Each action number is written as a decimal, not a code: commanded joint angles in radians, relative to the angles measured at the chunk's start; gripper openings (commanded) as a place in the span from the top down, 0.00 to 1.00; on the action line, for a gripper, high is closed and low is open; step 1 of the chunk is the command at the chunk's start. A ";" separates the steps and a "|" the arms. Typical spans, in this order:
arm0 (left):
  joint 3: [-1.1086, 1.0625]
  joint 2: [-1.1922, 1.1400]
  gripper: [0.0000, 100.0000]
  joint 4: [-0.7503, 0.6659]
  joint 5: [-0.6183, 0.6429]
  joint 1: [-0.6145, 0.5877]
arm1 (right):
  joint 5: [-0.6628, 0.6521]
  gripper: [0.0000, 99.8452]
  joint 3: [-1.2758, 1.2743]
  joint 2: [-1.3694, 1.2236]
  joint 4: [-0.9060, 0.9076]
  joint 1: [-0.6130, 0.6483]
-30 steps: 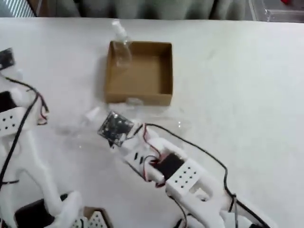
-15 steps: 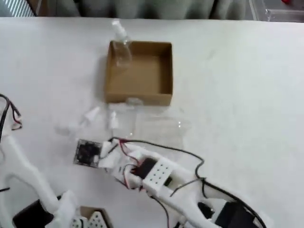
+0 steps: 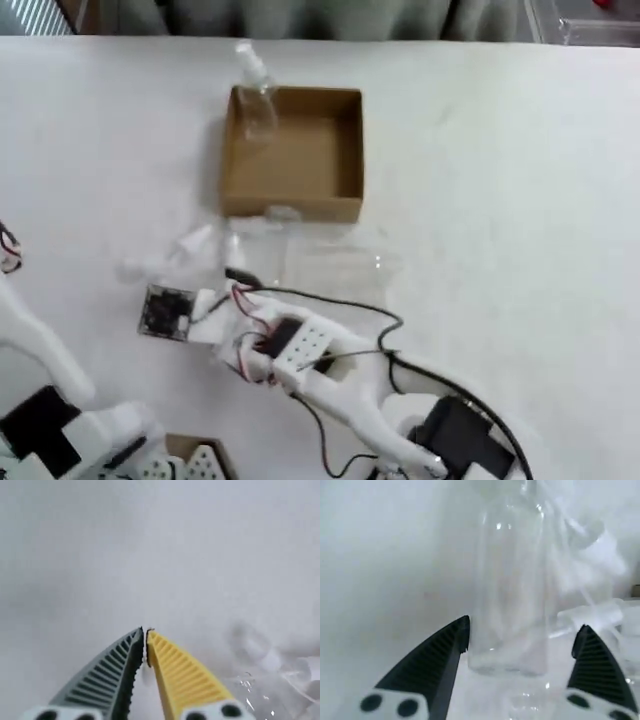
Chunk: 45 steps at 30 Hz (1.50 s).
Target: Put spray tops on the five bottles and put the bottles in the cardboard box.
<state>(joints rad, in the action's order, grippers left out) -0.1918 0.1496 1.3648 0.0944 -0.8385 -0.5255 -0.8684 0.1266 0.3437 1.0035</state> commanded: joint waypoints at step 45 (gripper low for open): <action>-0.114 -0.044 0.98 -0.051 0.195 0.311 | 0.746 0.67 0.427 -0.291 0.090 -0.076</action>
<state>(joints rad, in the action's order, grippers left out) -0.2900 0.0974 1.3633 0.2770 -0.5746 0.2202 -0.5002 -0.2294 0.3897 0.9436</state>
